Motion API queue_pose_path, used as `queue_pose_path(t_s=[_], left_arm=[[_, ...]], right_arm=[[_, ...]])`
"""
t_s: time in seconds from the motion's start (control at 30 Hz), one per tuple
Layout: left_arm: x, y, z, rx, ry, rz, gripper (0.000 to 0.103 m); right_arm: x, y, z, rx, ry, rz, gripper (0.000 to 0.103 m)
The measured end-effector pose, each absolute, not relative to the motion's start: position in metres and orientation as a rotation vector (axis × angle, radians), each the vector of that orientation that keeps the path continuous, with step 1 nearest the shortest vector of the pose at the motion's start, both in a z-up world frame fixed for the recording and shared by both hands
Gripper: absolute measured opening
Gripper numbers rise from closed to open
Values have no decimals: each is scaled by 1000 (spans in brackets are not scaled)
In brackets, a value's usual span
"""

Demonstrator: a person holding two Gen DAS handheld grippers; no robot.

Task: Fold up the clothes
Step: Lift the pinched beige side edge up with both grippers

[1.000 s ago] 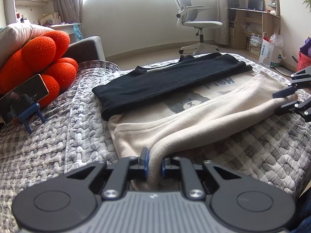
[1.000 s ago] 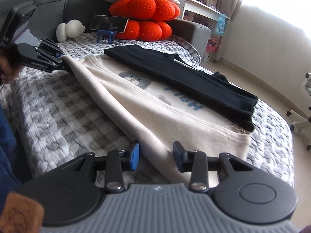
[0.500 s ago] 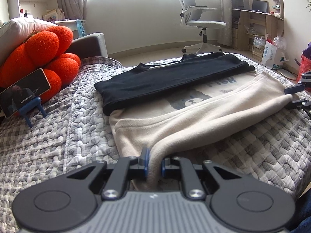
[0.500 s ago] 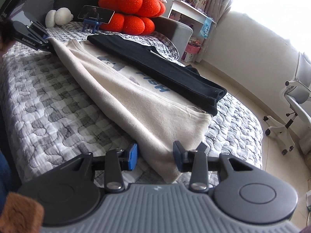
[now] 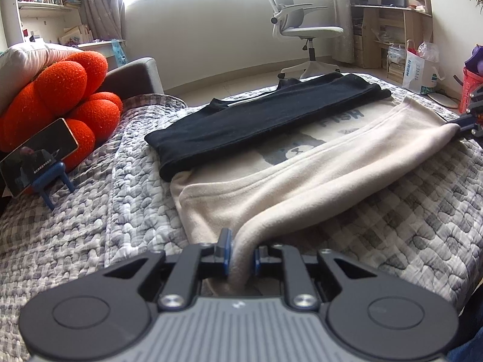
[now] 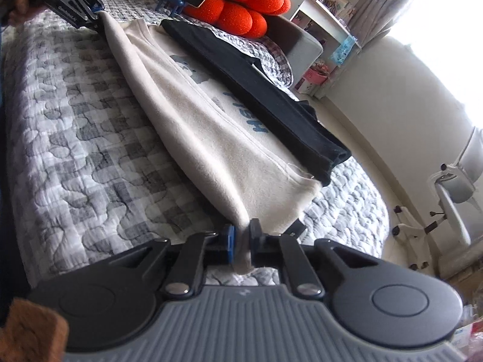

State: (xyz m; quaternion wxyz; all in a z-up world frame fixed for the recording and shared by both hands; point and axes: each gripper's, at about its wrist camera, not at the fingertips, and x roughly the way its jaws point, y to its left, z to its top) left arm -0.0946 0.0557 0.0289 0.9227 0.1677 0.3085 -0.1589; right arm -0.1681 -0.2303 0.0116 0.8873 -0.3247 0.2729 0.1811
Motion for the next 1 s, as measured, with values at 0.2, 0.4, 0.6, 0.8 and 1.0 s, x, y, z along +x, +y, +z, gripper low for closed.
queue_pose_path(t_s=[0.2,0.4,0.6,0.8,1.0], left_arm=[[-93,55,28,355,632,-330,16],[-96,54,26,381,627,-330,18],[-94,54,26,380,627,-330,19],[-94,54,26,373,631,-330,19],[-92,56,26,361,637,-329,21]], right_arm=[[-170,-227,-3,-720,540,368,14],[-161,-229,-2,-754,522,367,33],[-165,-225,-4,-828,496,383,34],[-158,-221,-4,-876,455,387,47],[-156,-225,-2,-794,520,419,9]])
